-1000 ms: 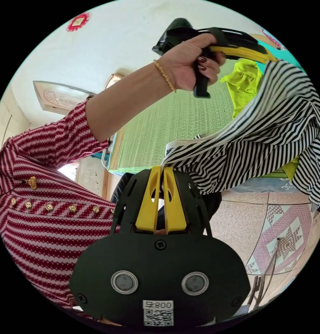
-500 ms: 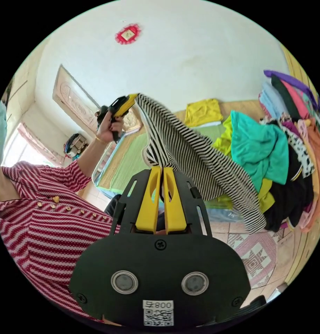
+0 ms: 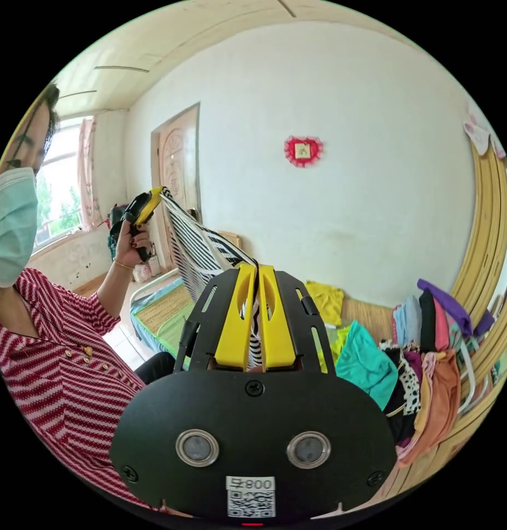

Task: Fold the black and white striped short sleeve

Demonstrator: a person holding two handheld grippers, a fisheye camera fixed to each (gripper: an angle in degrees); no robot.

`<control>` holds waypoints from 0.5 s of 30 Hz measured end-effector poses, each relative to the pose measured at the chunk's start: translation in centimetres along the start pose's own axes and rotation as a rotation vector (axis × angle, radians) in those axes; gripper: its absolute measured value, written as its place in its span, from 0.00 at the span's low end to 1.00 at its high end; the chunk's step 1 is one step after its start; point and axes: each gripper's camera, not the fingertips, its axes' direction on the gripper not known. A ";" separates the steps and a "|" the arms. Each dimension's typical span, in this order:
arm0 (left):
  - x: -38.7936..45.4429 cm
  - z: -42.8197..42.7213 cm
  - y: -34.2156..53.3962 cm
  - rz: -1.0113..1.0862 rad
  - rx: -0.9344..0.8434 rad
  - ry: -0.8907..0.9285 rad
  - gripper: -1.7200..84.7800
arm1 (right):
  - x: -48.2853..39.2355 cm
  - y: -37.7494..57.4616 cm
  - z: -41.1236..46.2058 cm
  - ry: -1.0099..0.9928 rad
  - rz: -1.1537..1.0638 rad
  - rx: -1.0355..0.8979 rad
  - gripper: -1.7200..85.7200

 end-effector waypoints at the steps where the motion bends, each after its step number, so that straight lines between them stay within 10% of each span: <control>1: 1.0 -0.8 -0.8 0.023 0.011 -0.008 0.02 | -1.0 -0.9 -0.8 0.003 -0.023 0.027 0.03; 15: 13.5 -6.8 -12.5 0.227 -0.213 -0.407 0.02 | -5.9 -6.0 -4.0 0.047 -0.114 -0.010 0.03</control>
